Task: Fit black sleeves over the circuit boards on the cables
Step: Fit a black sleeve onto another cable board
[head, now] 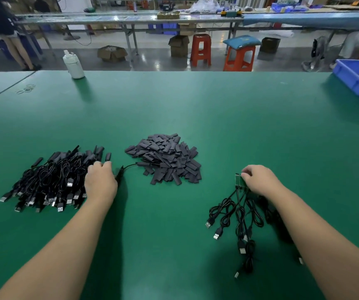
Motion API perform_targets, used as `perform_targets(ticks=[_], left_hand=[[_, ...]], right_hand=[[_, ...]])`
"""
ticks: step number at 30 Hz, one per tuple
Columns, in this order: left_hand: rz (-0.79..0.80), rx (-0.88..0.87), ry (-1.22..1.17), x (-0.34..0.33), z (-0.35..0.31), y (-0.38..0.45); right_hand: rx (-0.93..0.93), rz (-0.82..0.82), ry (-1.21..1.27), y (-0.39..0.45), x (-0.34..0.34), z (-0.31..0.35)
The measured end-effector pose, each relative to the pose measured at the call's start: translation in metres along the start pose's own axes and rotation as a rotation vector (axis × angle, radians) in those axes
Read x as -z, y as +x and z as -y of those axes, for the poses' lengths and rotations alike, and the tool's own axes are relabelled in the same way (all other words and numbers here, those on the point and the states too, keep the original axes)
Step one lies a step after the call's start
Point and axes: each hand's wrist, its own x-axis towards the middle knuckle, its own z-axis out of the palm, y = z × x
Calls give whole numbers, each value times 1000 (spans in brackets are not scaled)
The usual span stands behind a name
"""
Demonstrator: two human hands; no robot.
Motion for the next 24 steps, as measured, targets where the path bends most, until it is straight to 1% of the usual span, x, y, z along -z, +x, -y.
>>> perform_targets(ticks=[1, 3, 4, 5, 8, 9, 13, 16, 18, 20, 22, 24], left_hand=[[-24, -69, 58, -1, -1, -1], [-33, -229, 98, -4, -8, -5], [-15, -289, 114, -7, -13, -8], [24, -304, 130, -9, -17, -9], [185, -222, 156, -14, -22, -8], [199, -215, 161, -14, -21, -8], [117, -251, 110, -11, -11, -9], [70, -256, -50, -7, -3, -15], [14, -218, -157, -5, 2, -17], [-44, -156, -209, -3, 8, -16], [-66, -59, -219, -3, 15, -11], [-39, -3, -180, -4, 20, -5]], right_hand=[[9, -12, 14, -2, 1, -3], [3, -26, 27, -4, 1, -7], [-4, -23, 30, -4, 1, -8], [-6, -17, 29, -5, 1, -9], [-1, -14, 36, -6, 2, -12], [-1, -16, 42, -6, 2, -13], [5, -11, 70, -5, 0, -17], [6, -8, 102, -2, -2, -18], [5, -7, 119, -1, -3, -18], [-2, -7, 134, -1, -2, -19], [-7, -8, 145, 0, -2, -19], [-6, -5, 150, 0, -2, -18]])
